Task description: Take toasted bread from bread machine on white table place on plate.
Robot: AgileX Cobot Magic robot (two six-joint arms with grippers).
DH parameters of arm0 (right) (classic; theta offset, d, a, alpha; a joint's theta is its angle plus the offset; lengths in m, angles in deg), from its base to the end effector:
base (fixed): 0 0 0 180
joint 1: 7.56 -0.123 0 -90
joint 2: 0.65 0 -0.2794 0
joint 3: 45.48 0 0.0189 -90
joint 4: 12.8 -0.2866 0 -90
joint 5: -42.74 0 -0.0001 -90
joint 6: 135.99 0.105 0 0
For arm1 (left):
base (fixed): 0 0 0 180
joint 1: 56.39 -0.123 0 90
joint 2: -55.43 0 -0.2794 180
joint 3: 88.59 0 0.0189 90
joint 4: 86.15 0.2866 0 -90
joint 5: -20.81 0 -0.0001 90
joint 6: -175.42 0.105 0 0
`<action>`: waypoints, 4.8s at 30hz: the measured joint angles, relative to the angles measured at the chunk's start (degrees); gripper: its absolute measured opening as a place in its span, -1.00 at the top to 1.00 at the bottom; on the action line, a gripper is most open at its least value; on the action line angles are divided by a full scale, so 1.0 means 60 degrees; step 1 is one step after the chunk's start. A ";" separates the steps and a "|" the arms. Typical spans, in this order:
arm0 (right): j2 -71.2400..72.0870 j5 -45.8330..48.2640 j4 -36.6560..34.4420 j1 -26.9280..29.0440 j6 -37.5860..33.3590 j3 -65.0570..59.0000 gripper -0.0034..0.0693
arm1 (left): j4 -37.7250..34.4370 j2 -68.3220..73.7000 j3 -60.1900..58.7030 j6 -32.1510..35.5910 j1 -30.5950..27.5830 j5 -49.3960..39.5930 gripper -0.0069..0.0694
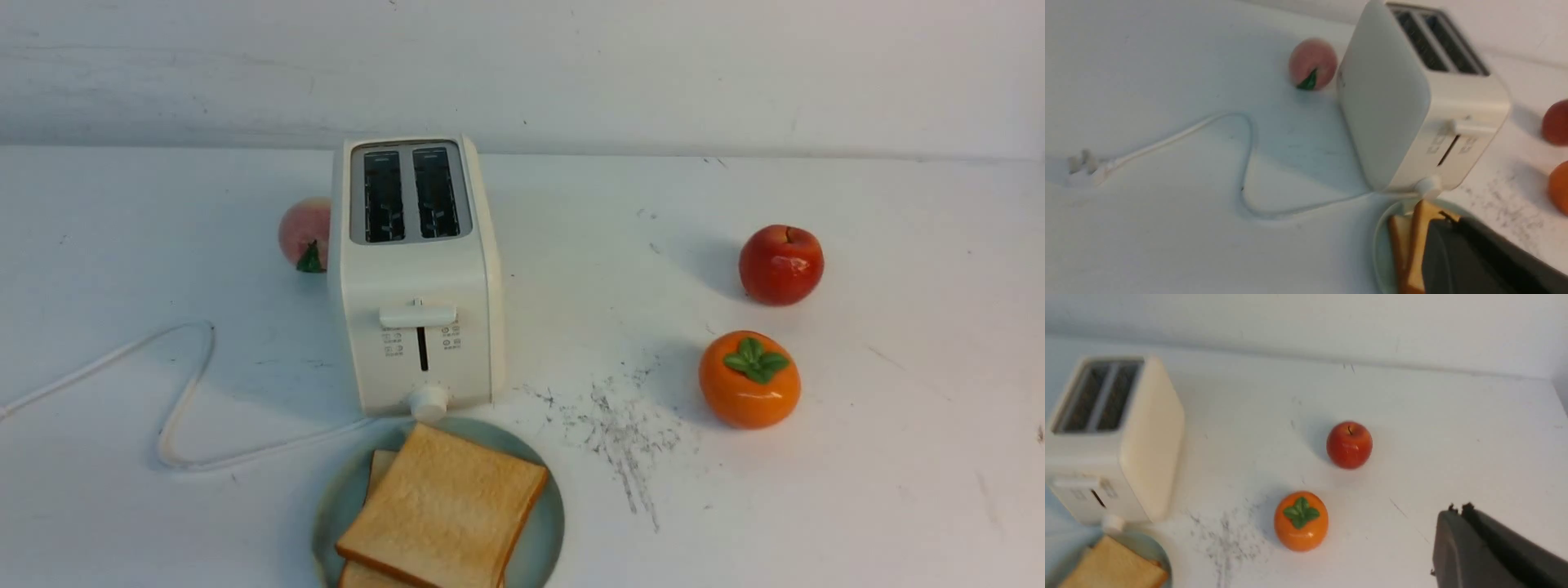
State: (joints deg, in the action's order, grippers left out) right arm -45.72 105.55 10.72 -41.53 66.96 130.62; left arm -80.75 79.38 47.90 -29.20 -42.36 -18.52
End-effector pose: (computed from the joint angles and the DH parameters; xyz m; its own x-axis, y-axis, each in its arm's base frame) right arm 0.1028 0.0243 0.4900 -0.3236 0.0106 -0.9461 -0.1834 0.9803 0.0737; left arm 0.1010 -0.0188 0.3336 -0.3259 -0.2779 -0.9037 0.0777 0.9447 -0.3185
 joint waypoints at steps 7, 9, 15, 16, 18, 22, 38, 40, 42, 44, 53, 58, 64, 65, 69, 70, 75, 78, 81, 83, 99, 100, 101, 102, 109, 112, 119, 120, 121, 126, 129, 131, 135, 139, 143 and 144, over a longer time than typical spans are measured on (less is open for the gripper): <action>0.5588 -0.3631 0.0807 0.0000 0.0773 -0.4981 0.93 | -0.0616 0.0000 0.0000 0.0000 0.0000 0.2022 0.85; 0.6196 -0.3763 0.1028 -0.0009 0.1242 -0.5737 0.93 | -0.0631 0.0026 -0.0008 0.0000 0.0000 0.2474 0.85; 0.5337 -0.3831 0.0928 -0.0080 0.1790 -0.6973 0.91 | -0.1032 0.0326 -0.0008 0.0000 -0.0009 0.4116 0.84; 0.5200 -0.4026 0.0916 -0.0093 0.1762 -0.6988 0.90 | -0.1096 0.0371 -0.0008 0.0000 -0.0009 0.4156 0.84; 0.4977 -0.4435 0.0916 -0.0100 0.1695 -0.6988 0.90 | -0.1273 0.0463 -0.0008 0.0000 -0.0009 0.4146 0.83; 0.4844 -0.4669 0.0945 -0.0100 0.1625 -0.6988 0.89 | -0.1414 0.0585 -0.0008 0.0000 -0.0009 0.3976 0.83; 0.4844 -0.4736 0.0976 -0.0100 0.1615 -0.6988 0.87 | -0.1446 0.0585 -0.0019 0.0000 -0.0009 0.3881 0.82; 0.4844 -0.4736 0.0976 -0.0100 0.1615 -0.6988 0.86 | -0.1446 0.0585 -0.0054 0.0000 -0.0009 0.3891 0.82; 0.4844 -0.4736 0.0976 -0.0100 0.1615 -0.6988 0.85 | -0.1401 0.0585 -0.0098 0.0010 -0.0009 0.3930 0.81; 0.4844 -0.4736 0.0976 -0.0100 0.1615 -0.6988 0.85 | -0.1104 0.0486 -0.0491 0.0009 -0.0048 0.4198 0.81; 0.4844 -0.4743 0.0976 -0.0100 0.1615 -0.6988 0.82 | -0.0900 -0.2074 -0.4320 0.0037 -0.1908 0.5211 0.79; 0.4837 -0.4743 0.0976 -0.0100 0.1615 -0.6988 0.82 | -0.0749 -0.2744 -0.5799 0.0047 -0.2006 0.4371 0.78; 0.4837 -0.4747 0.0976 -0.0100 0.1615 -0.6988 0.80 | -0.0282 -0.2766 -0.5891 0.0121 -0.2006 0.2907 0.78; 0.4837 -0.4747 0.0976 -0.0100 0.1615 -0.6988 0.80 | -0.0269 -0.2766 -0.5891 0.0121 -0.2006 0.2896 0.78; 0.4837 -0.4747 0.0976 -0.0100 0.1615 -0.6988 0.78 | -0.0266 -0.2766 -0.5891 0.0121 -0.2006 0.2854 0.77; 0.4837 -0.4747 0.0976 -0.0100 0.1615 -0.6988 0.78 | -0.0266 -0.2766 -0.5891 0.0121 -0.2006 0.2854 0.77; 0.4837 -0.4737 0.0976 -0.0100 0.1615 -0.6988 0.77 | -0.0266 -0.2766 -0.5891 0.0121 -0.2006 0.2854 0.77; 0.4837 -0.4737 0.0976 -0.0100 0.1615 -0.6988 0.76 | -0.0266 -0.2766 -0.5891 0.0121 -0.2006 0.2854 0.76; 0.4837 -0.4737 0.0976 -0.0100 0.1615 -0.6988 0.74 | -0.0266 -0.2766 -0.5891 0.0121 -0.2006 0.2854 0.75; 0.4837 -0.4737 0.0976 -0.0100 0.1615 -0.6988 0.74 | -0.0266 -0.2766 -0.5891 0.0121 -0.2006 0.2854 0.74; 0.4837 -0.5900 -0.2349 -0.0100 -0.0325 -0.7186 0.68 | -0.0266 -0.2766 -0.5891 0.0121 -0.2006 0.2847 0.72; 0.4837 -0.6274 -0.2933 -0.0100 -0.1142 -0.7279 0.67 | -0.0266 -0.2766 -0.5891 0.0121 -0.2006 0.2847 0.72; 0.4837 -0.6455 -0.3110 -0.0100 -0.1360 -0.7323 0.67 | -0.0266 -0.2766 -0.5891 0.0121 -0.2006 0.2847 0.72; 0.4837 -0.6918 -0.3641 -0.0100 -0.2009 -0.7454 0.67 | -0.0266 -0.2766 -0.5891 0.0121 -0.2006 0.2847 0.72; 0.4922 -0.8280 -0.4339 -0.0041 -0.2846 -0.8455 0.64 | -0.0266 -0.2766 -0.5891 0.0121 -0.2006 0.2835 0.69; 0.5299 -0.8452 -0.4258 0.0375 -0.2866 -0.9167 0.63 | -0.0258 -0.2766 -0.5891 0.0121 -0.2006 0.2832 0.69; 0.6222 -0.8546 -0.4053 0.3525 -0.2877 -1.1671 0.62 | -0.0258 -0.2766 -0.5891 0.0121 -0.2006 0.2832 0.67; 0.6270 -0.8509 -0.4053 0.4037 -0.2877 -1.2052 0.61 | -0.0258 -0.2766 -0.5891 0.0121 -0.2006 0.2832 0.67; 0.6272 -0.8030 -0.4053 0.4584 -0.2877 -1.2312 0.61 | -0.0258 -0.2766 -0.5891 0.0121 -0.2006 0.2824 0.67; 0.6272 -0.6998 -0.4030 0.5744 -0.2877 -1.2379 0.59 | -0.0258 -0.2766 -0.5891 0.0121 -0.2006 0.2821 0.65; 0.6281 -0.6954 -0.3989 0.5876 -0.2877 -1.2377 0.58 | -0.0258 -0.2766 -0.5891 0.0121 -0.2006 0.2822 0.63; 0.6281 -0.6954 -0.3989 0.5876 -0.2877 -1.2377 0.58 | -0.0258 -0.2766 -0.5891 0.0121 -0.2006 0.2822 0.63; 0.6281 -0.6947 -0.3989 0.5876 -0.2877 -1.2369 0.56 | -0.0258 -0.2766 -0.5891 0.0121 -0.2006 0.2822 0.63; 0.6281 -0.6947 -0.3981 0.5876 -0.2877 -1.2369 0.55 | -0.0249 -0.2766 -0.5891 0.0121 -0.2006 0.2822 0.61; 0.6281 -0.6947 -0.3921 0.5876 -0.2877 -1.2369 0.53 | -0.0255 -0.2766 -0.5891 0.0121 -0.2006 0.2822 0.60; 0.6281 -0.6947 -0.3921 0.5876 -0.2877 -1.2369 0.53 | -0.0255 -0.2766 -0.5891 0.0121 -0.2006 0.2822 0.60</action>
State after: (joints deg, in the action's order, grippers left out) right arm -8.03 63.87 -12.80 -6.28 49.70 56.41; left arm -82.28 62.79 12.55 -28.47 -54.40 -1.59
